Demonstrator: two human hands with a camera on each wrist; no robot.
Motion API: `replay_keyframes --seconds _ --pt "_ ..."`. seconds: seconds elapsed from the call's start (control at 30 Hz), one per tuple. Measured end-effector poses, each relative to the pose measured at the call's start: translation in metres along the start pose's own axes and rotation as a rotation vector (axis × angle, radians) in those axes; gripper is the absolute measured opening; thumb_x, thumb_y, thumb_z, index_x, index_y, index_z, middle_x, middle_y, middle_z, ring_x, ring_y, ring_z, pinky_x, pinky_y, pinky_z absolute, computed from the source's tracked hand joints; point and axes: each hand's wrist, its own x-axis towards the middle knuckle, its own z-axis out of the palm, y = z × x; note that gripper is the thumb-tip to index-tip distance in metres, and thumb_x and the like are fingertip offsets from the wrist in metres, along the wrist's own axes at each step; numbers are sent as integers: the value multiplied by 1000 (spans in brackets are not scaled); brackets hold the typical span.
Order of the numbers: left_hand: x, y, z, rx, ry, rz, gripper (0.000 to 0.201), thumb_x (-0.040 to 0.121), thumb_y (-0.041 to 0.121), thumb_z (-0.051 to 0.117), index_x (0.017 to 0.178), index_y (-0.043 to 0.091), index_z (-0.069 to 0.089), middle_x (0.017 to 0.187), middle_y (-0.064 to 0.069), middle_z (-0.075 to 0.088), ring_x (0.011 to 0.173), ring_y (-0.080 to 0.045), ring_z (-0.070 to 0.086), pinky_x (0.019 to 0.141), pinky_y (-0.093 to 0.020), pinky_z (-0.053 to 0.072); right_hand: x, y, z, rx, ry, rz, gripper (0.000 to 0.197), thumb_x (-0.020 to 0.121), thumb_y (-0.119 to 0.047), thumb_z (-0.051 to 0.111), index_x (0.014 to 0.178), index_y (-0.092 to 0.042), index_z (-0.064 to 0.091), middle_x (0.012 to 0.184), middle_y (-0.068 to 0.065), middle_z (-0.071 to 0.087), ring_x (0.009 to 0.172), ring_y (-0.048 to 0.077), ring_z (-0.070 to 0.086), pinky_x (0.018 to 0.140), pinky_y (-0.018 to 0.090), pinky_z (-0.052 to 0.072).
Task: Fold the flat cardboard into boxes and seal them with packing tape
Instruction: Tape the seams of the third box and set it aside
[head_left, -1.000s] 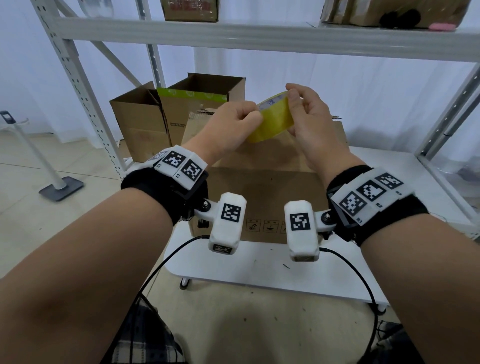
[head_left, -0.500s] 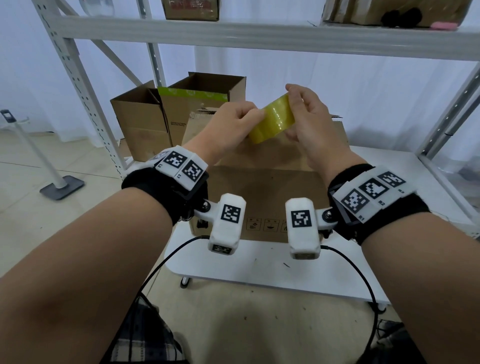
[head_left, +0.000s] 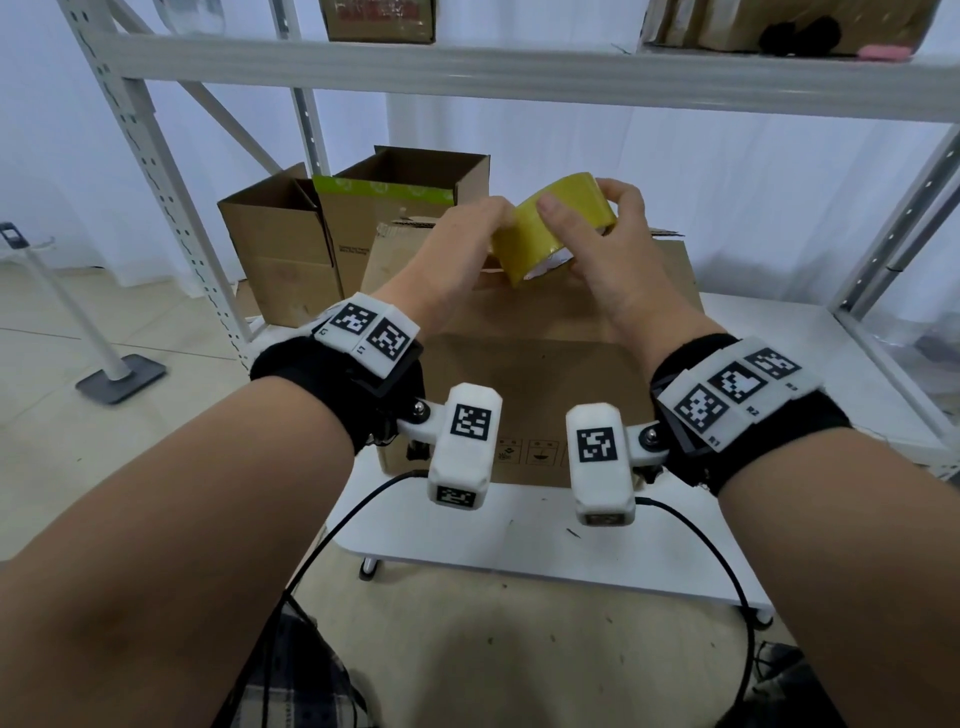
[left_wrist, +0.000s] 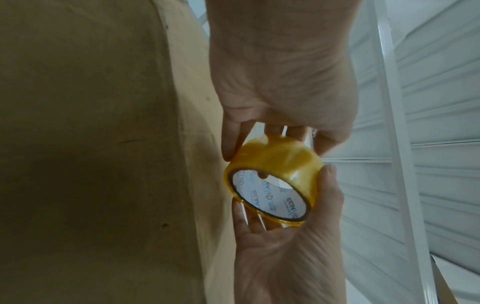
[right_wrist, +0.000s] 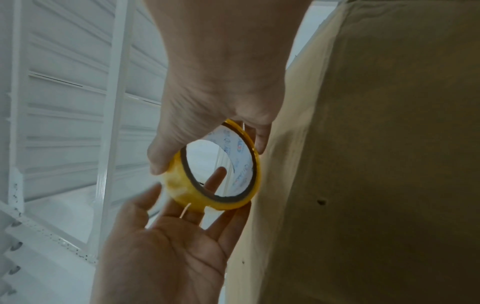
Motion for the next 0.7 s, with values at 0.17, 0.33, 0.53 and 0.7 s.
replay_keyframes --seconds 0.17,0.33,0.53,0.7 --pt "-2 0 0 -7 -20 26 28 101 33 44 107 9 58 104 -11 58 98 -29 64 84 -37 56 0 0 0 25 -5 0 82 65 -62 74 129 -26 39 125 2 54 113 18 59 99 43 50" --pt "-5 2 1 47 -40 61 20 94 29 42 91 10 46 92 -11 42 86 -24 48 74 -39 48 2 1 -2 17 -16 5 75 69 -58 73 128 -26 40 126 2 53 114 18 58 100 42 50" --pt "-9 5 0 87 -63 80 23 84 30 37 91 11 48 90 -8 38 83 -21 40 76 -37 38 1 3 -1 12 -14 -6 72 71 -55 74 128 -28 40 126 3 53 114 19 58 100 43 49" --pt "-10 2 1 95 -85 35 19 91 18 31 90 10 49 94 -12 45 87 -24 48 84 -43 45 1 4 -4 29 0 -10 72 69 -56 75 126 -28 42 126 1 53 114 17 58 100 42 49"
